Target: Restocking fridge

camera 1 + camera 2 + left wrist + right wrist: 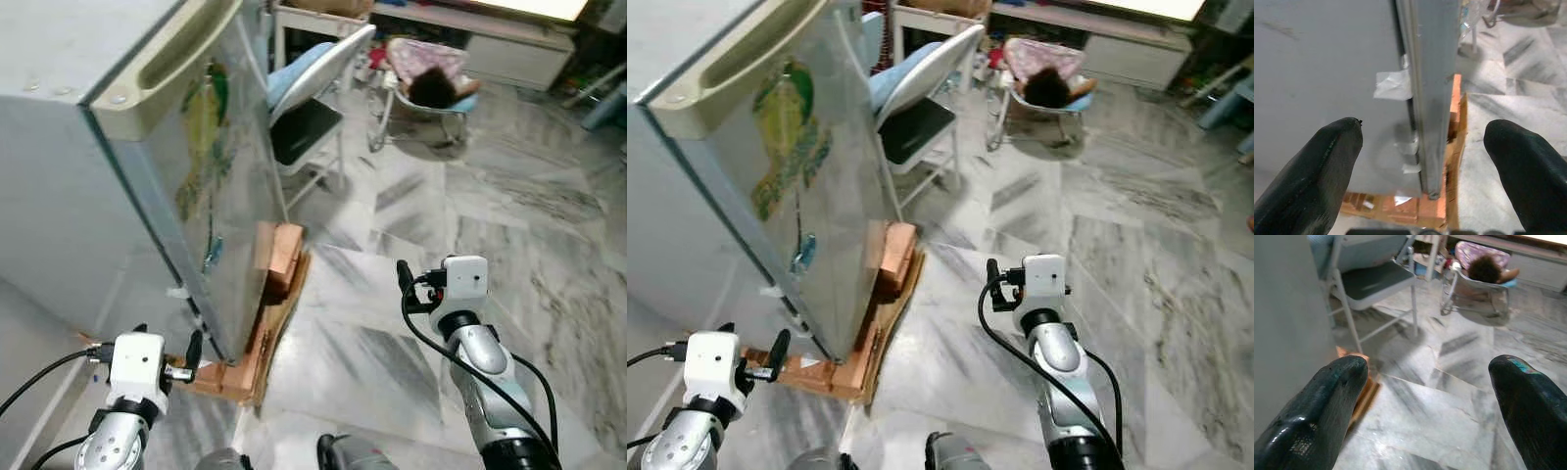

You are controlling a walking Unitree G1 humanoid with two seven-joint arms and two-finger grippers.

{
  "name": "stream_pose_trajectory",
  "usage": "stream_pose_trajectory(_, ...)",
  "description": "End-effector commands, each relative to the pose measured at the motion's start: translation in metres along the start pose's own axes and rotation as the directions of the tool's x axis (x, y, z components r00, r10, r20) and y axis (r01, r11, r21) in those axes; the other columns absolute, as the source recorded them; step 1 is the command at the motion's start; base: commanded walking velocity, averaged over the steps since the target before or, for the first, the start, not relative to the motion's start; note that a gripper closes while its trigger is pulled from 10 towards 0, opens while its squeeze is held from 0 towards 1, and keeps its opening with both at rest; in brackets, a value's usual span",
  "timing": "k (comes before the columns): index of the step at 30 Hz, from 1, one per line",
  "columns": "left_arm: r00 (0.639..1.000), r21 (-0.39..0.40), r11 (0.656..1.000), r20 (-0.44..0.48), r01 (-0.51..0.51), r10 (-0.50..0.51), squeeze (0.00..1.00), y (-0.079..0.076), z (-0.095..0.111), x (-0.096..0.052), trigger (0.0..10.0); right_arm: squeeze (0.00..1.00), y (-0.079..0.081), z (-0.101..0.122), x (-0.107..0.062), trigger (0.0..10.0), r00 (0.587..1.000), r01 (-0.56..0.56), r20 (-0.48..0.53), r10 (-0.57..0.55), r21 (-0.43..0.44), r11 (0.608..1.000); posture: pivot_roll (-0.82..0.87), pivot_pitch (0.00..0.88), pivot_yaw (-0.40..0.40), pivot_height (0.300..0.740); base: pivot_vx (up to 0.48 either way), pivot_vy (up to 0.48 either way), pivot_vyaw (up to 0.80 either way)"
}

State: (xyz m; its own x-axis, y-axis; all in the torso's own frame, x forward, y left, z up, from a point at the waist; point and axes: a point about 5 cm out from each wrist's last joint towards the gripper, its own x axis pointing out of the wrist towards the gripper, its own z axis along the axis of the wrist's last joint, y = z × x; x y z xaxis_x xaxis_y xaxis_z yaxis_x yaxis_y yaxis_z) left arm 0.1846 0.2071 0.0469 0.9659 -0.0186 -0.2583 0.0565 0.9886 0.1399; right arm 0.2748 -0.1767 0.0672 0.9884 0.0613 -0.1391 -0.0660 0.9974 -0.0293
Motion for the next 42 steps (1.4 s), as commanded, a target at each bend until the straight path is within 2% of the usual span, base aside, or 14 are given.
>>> stream_pose_trajectory(1, 1.000, 0.002, 1.000, -0.024, 0.007, -0.007, 0.00, 0.000, -0.005, -0.003, 10.0, 0.00, 0.000, -0.001, 0.001, 10.0, 1.000, -0.006, -0.007, 0.006, -0.003, 1.000, 0.03, 0.120, -0.048, 0.735, 0.000, 0.000, 0.00)
stream_pose_trajectory(10, 1.000, 0.002, 1.000, -0.025, 0.014, -0.014, 0.00, -0.001, -0.003, -0.003, 10.0, 0.00, 0.002, 0.000, 0.001, 10.0, 1.000, -0.009, -0.007, 0.009, -0.005, 1.000, 0.03, 0.118, -0.047, 0.735, 0.000, 0.000, 0.00)
stream_pose_trajectory(14, 1.000, -0.003, 1.000, -0.018, 0.022, -0.022, 0.00, -0.003, -0.001, -0.002, 10.0, 0.00, 0.003, -0.001, 0.003, 10.0, 1.000, -0.011, -0.016, 0.011, -0.004, 1.000, 0.03, 0.118, -0.047, 0.735, 0.000, 0.000, -0.80)
stream_pose_trajectory(22, 0.999, -0.005, 0.999, -0.019, 0.043, -0.043, 0.00, -0.005, -0.003, -0.002, 10.0, 0.00, 0.004, -0.002, 0.001, 10.0, 1.000, -0.012, -0.022, 0.012, -0.007, 1.000, 0.03, 0.117, -0.044, 0.735, 0.000, 0.000, 0.00)
stream_pose_trajectory(24, 0.995, -0.045, 0.994, 0.006, 0.101, -0.101, 0.00, -0.011, 0.002, 0.000, 10.0, 0.00, 0.004, -0.004, 0.000, 10.0, 0.999, -0.014, -0.036, 0.014, -0.008, 1.000, 0.03, 0.119, -0.045, 0.735, 0.000, 0.000, 0.00)
stream_pose_trajectory(26, 0.993, -0.053, 0.991, 0.010, 0.122, -0.122, 0.00, -0.014, 0.004, 0.000, 10.0, 0.00, 0.004, -0.005, -0.001, 10.0, 0.999, -0.017, -0.040, 0.016, -0.011, 1.000, 0.02, 0.120, -0.045, 0.735, 0.000, 0.000, 0.00)
stream_pose_trajectory(32, 0.994, -0.035, 0.993, -0.006, 0.108, -0.109, 0.00, -0.015, 0.002, 0.002, 10.0, 0.00, 0.003, -0.007, -0.001, 10.0, 0.998, -0.017, -0.054, 0.017, -0.011, 1.000, 0.02, 0.121, -0.045, 0.735, 0.000, 0.000, -0.48)
stream_pose_trajectory(42, 0.994, -0.033, 0.994, -0.024, 0.101, -0.102, 0.00, -0.014, -0.002, 0.002, 10.0, 0.00, 0.005, -0.008, -0.001, 10.0, 0.998, -0.033, -0.060, 0.032, -0.008, 0.999, 0.02, 0.120, -0.048, 0.735, 0.000, 0.000, 0.00)
